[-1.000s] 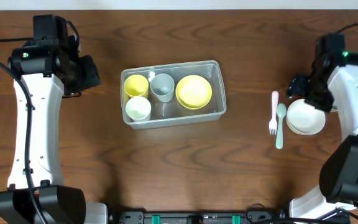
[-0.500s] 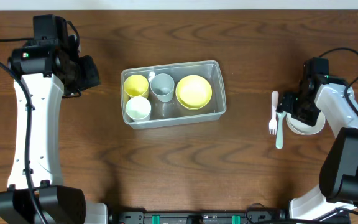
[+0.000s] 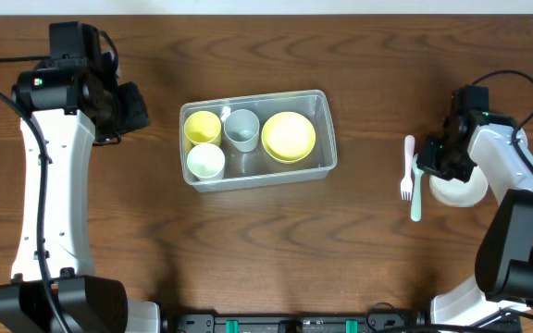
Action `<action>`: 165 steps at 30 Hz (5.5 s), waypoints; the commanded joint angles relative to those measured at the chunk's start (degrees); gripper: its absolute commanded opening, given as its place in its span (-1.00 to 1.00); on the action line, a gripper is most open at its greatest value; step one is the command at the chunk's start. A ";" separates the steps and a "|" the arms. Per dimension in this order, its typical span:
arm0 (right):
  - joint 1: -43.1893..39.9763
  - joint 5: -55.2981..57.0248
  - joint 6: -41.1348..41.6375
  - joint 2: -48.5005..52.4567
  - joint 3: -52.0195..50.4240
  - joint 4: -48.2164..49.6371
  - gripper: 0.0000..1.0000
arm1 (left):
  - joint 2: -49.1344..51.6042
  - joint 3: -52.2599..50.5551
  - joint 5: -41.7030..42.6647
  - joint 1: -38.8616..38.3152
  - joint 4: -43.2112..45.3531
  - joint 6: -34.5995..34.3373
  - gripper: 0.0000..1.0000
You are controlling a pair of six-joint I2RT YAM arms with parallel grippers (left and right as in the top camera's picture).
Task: Pack container
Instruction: 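Move the right gripper back and grasp the white bowl, then carry the white bowl over the container and set it on the yellow bowl, then move the right gripper back and grasp the light blue bowl, then carry the light blue bowl into the container and stack it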
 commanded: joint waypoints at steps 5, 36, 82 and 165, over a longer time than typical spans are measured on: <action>0.61 -0.04 -0.20 0.20 -0.22 -0.11 -0.98 | 0.26 -0.22 0.15 -0.02 -0.33 -0.13 -0.07; 40.37 -2.80 -24.24 1.40 34.60 -13.88 -0.97 | 0.26 -0.22 0.17 -0.02 -0.61 -0.13 -0.07; -6.69 -2.99 -13.90 -4.92 31.50 -16.72 0.75 | 0.26 -0.22 0.15 -0.04 -0.79 -0.13 -0.07; 43.91 -4.57 -25.35 11.72 31.32 -5.40 -0.66 | 0.26 -0.22 0.15 -0.02 -1.86 -0.11 -0.07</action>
